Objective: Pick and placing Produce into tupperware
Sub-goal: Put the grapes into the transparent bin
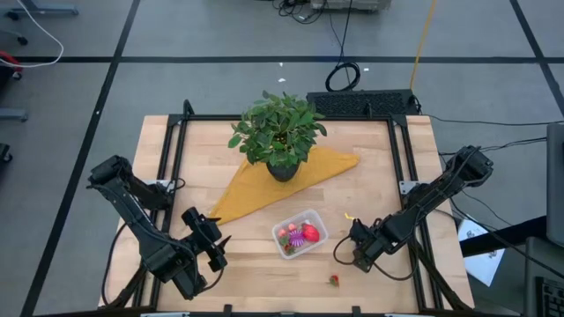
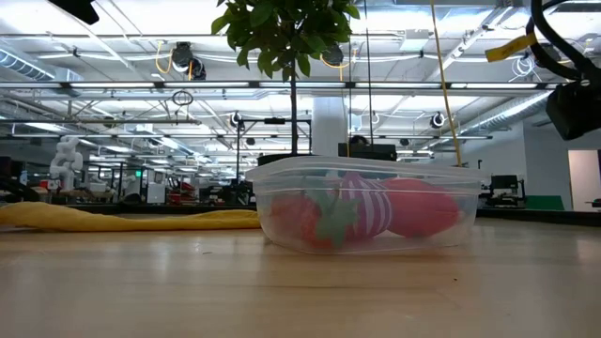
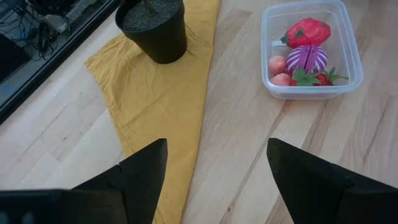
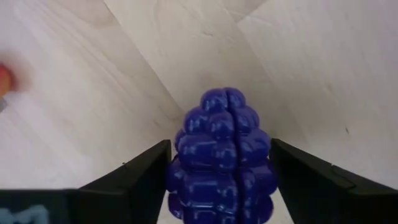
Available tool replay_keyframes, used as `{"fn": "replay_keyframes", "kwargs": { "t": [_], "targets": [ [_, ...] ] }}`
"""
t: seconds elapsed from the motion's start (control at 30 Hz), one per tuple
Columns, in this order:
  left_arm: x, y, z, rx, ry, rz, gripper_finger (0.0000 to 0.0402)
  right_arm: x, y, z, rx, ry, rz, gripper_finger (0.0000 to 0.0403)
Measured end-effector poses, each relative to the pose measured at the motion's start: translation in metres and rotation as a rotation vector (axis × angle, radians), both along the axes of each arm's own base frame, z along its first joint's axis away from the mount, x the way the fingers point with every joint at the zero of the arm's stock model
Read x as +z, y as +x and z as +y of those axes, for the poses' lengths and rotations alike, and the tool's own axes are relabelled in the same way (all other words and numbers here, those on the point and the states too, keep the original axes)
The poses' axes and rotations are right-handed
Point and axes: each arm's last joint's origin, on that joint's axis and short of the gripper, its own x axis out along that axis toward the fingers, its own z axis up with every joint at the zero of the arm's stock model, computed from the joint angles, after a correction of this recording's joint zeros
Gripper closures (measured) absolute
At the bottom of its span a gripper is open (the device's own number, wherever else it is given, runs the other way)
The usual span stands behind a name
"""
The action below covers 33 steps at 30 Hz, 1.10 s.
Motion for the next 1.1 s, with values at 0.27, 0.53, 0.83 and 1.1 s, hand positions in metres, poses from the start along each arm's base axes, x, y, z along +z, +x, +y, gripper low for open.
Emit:
{"fn": "replay_keyframes", "kwargs": {
  "t": [0.27,0.53,0.83,1.1],
  "targets": [
    [0.0,0.0,0.0,0.0,0.0,0.0,0.0124,0.001,0.002,0.002,0.004,0.022,-0.024,0.0177],
    [0.0,0.0,0.0,0.001,0.0,-0.001,0.0124,0.002,0.004,0.003,0.005,0.039,-0.044,0.018],
    [0.0,0.0,0.0,0.0,0.0,-0.001,0.0123,0.02,0.012,-0.004,0.02,0.114,-0.164,0.0177],
    [0.0,0.0,0.0,0.0,0.0,-0.001,0.0123,0.044,0.049,-0.016,0.08,0.227,-0.522,0.0177]
  ]
}}
